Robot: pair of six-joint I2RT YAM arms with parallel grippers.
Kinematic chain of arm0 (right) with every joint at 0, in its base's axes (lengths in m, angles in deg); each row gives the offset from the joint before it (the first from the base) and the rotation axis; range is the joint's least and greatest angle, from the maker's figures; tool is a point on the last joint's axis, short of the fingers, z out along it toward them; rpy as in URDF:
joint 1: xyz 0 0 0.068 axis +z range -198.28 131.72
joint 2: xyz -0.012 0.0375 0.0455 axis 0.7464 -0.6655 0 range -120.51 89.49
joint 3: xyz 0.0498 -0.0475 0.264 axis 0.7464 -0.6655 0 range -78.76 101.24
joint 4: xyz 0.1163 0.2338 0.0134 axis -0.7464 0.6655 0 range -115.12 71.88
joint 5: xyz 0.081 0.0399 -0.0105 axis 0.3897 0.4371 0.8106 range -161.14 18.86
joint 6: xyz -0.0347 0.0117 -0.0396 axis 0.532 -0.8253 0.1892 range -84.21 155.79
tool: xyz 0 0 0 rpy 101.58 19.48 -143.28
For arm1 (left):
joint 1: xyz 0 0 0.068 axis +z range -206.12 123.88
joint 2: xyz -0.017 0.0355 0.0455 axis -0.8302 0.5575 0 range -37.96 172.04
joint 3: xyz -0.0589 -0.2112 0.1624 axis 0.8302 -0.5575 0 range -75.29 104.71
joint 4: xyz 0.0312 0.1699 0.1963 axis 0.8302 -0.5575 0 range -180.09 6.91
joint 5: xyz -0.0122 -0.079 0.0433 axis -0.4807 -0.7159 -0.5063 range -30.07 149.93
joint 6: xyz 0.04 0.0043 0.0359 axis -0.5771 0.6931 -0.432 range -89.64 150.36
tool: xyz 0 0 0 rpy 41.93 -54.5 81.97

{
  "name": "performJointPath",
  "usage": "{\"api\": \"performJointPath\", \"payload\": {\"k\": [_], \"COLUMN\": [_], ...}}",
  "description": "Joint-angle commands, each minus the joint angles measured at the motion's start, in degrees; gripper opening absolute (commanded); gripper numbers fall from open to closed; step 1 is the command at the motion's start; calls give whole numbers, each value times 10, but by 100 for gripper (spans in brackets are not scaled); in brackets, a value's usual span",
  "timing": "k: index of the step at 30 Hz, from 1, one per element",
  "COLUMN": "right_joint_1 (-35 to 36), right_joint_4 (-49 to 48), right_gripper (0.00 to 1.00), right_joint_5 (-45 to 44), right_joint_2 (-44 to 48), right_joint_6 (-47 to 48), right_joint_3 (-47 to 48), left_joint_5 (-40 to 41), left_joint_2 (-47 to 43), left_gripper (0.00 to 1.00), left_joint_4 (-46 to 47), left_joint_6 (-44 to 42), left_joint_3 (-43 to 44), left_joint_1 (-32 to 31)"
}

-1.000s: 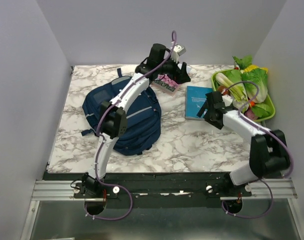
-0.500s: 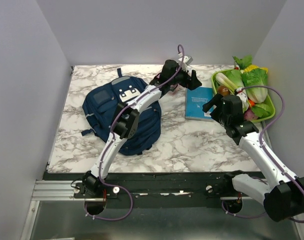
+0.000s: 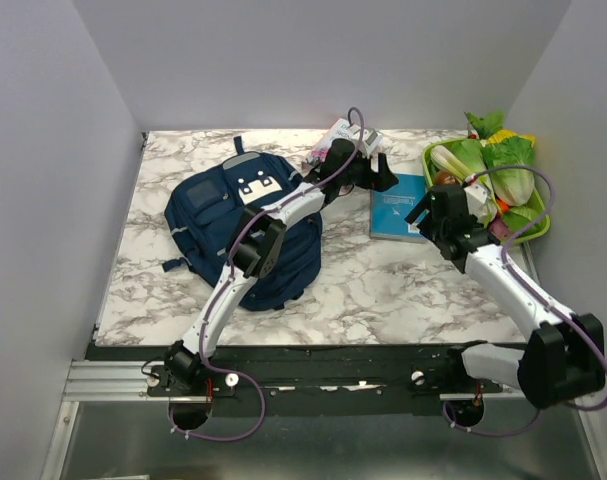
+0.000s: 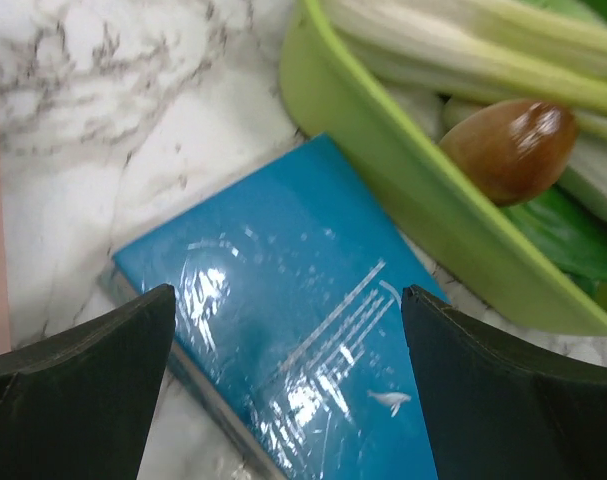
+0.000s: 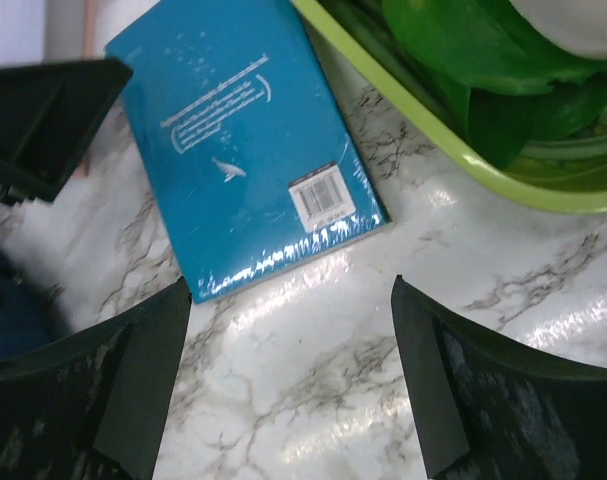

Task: Pack the student bag
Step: Pick up the book from the center of the board.

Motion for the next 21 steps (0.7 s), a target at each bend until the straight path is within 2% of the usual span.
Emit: {"api": "performJointPath", "payload": {"k": [1,7,12,15,21], "right_joint_1": [-5,-20,-24,-26,-29], "right_joint_4": [9,-9,-12,18,109], "right_gripper": [89,92,92,95,96], "right_joint_5": [-85,-109,-127,-131,-84], "right_joint_2": [-121,-251,-331,-350,-396], "right_joint_6": [-6,-2,-6,-11,-46], "right_joint_3": [58,142,179,207,269], "left_joint_5": [9,-28,-58,-70,-42], "left_joint_2": [-50,-32,-63,-77,-91], "left_gripper": [99,99,99,99,99], "left_joint_4": [12,-24,-21,-42,-93], "left_joint_6": [29,38,30,8,-44], "left_joint_3": [-71,-48,-107,-121,-124], "left_joint_1": [8,18,22,19,12]}}
